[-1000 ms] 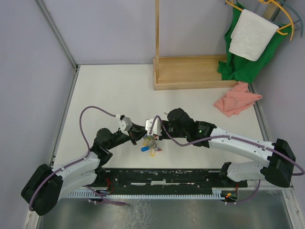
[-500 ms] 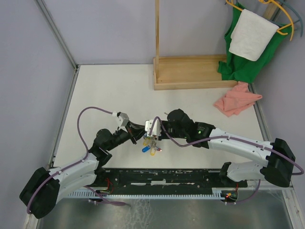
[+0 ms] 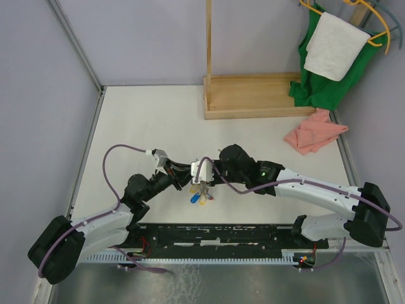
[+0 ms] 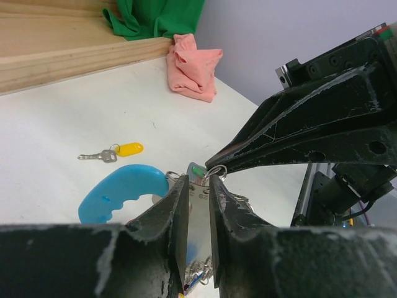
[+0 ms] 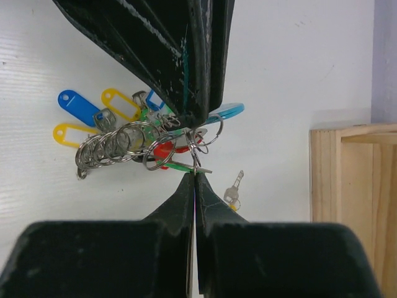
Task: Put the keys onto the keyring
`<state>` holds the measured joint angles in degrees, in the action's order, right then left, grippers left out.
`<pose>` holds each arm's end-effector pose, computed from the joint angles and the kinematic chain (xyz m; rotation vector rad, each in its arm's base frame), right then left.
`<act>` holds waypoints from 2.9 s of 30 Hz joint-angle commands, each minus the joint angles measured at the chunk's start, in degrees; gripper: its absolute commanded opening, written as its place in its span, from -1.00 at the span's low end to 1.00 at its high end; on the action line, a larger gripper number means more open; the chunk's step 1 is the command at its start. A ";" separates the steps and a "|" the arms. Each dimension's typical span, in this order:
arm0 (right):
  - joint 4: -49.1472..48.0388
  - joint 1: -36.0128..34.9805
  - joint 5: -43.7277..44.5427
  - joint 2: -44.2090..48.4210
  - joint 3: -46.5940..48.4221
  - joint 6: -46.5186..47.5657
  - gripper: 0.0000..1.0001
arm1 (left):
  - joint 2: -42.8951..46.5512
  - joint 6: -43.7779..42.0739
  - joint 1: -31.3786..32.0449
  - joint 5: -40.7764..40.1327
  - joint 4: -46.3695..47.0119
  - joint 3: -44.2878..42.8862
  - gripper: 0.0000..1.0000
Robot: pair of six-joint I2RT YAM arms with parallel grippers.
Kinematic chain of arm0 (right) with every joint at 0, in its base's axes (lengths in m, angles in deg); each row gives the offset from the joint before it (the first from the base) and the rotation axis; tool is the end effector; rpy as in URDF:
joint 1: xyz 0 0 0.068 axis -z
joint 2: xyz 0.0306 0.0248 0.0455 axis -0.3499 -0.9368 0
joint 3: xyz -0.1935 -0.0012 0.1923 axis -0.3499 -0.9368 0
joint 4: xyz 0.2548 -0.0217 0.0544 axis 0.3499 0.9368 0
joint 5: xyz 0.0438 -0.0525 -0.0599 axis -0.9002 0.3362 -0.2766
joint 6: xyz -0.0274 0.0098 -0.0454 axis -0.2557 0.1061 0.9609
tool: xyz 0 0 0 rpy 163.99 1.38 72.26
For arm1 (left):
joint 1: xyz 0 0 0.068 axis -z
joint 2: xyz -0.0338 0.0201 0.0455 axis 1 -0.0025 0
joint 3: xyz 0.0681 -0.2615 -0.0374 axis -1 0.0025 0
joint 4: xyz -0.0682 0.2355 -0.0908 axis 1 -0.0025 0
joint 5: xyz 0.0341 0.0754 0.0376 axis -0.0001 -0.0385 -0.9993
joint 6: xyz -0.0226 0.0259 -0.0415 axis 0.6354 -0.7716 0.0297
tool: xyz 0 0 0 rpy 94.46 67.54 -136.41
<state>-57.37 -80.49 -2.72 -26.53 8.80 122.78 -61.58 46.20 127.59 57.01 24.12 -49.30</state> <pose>0.1416 0.2482 0.2814 -1.6339 1.4471 0.2819 0.1356 -0.1185 0.2048 0.4291 1.4446 -1.1103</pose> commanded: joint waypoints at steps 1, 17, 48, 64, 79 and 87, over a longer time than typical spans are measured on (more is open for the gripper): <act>4.46 -0.15 2.77 -0.06 3.80 3.69 -0.99 | 1.25 -2.89 -0.03 -0.58 2.72 -0.80 -0.45; 20.70 -0.19 -1.77 -0.63 14.85 19.26 -0.99 | 1.67 -12.16 -0.03 9.03 -2.21 -6.08 -0.16; 21.61 -0.19 -4.85 -1.45 16.20 22.30 -0.99 | -4.20 -34.38 0.01 21.79 -5.80 -9.21 -0.25; 21.00 -0.14 -5.02 -1.04 15.64 22.74 -0.99 | -6.10 -35.06 -0.05 22.10 -11.18 -12.08 -0.82; 12.14 -0.19 1.40 5.34 2.84 19.84 -0.99 | -4.67 -23.36 -0.03 15.45 -4.07 -10.25 -0.95; 6.59 -0.41 -1.99 4.61 -0.34 17.82 -0.99 | -6.94 -15.87 -0.08 13.45 4.11 -9.05 -0.95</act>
<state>-47.64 -80.82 -4.40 -22.49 9.91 142.53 -67.81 24.28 127.85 72.85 16.79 -58.50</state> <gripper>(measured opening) 0.012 0.043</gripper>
